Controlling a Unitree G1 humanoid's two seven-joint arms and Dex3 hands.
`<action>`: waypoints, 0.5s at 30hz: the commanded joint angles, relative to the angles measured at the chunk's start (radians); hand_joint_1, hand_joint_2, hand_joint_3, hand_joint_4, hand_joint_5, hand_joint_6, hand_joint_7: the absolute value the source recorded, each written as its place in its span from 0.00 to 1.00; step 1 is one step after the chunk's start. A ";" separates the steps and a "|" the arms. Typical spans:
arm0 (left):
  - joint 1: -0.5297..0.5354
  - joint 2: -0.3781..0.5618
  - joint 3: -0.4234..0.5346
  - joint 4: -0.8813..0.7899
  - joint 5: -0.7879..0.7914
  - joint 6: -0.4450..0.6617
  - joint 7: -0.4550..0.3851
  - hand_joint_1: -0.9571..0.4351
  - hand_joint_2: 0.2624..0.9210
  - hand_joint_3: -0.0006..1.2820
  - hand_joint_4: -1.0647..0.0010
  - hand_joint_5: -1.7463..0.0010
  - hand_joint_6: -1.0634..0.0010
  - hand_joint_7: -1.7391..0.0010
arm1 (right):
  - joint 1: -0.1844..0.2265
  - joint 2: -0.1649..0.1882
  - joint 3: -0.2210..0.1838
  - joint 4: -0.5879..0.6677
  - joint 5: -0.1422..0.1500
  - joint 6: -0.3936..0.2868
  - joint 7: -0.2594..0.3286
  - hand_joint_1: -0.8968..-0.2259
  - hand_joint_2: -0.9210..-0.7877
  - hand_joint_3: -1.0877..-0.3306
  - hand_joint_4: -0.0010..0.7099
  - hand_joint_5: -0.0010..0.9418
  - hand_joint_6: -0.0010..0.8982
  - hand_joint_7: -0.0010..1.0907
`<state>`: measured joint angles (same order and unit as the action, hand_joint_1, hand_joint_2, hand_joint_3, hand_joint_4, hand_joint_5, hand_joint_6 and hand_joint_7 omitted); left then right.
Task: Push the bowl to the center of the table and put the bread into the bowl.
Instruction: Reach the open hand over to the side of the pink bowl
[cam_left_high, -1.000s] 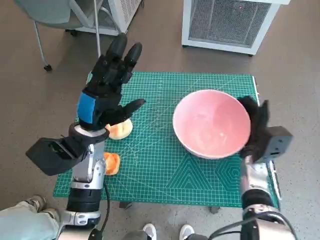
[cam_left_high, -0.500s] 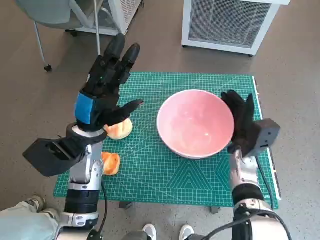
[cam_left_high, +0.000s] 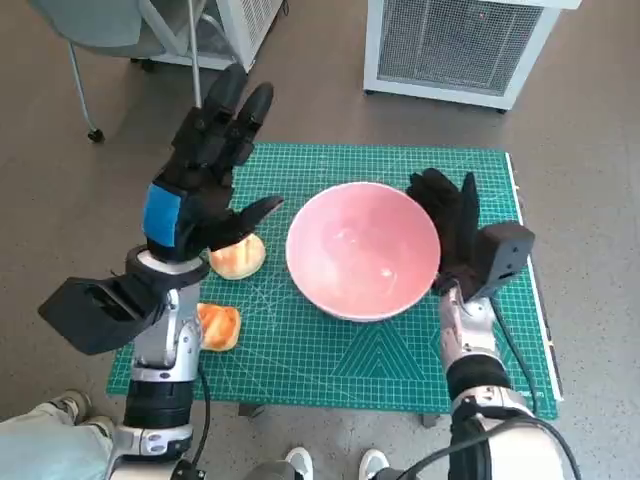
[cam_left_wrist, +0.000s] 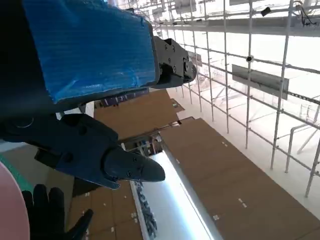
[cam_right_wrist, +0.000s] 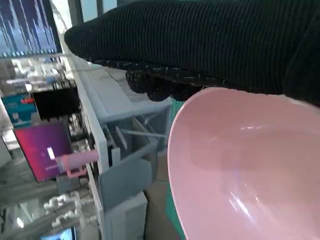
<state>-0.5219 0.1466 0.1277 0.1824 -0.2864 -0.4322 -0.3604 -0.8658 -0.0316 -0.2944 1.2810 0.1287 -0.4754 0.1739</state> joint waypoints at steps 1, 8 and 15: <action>0.017 0.002 0.003 -0.010 0.008 0.005 0.008 0.44 1.00 0.12 0.79 1.00 0.75 0.99 | -0.015 0.017 0.009 0.019 -0.010 0.027 -0.010 0.29 0.00 0.44 0.40 0.01 0.15 0.37; 0.020 -0.005 -0.002 -0.010 0.014 0.005 0.013 0.44 1.00 0.13 0.79 1.00 0.75 0.99 | -0.027 0.020 0.021 0.018 -0.027 0.025 -0.020 0.30 0.00 0.44 0.41 0.01 0.16 0.37; 0.030 -0.004 -0.005 -0.020 0.007 0.007 0.006 0.44 1.00 0.13 0.79 1.00 0.75 1.00 | -0.038 -0.027 0.041 0.002 -0.044 -0.004 -0.032 0.30 0.00 0.43 0.40 0.00 0.16 0.37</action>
<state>-0.5062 0.1448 0.1249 0.1803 -0.2791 -0.4301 -0.3526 -0.9051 -0.0344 -0.2623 1.2825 0.1052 -0.4731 0.1588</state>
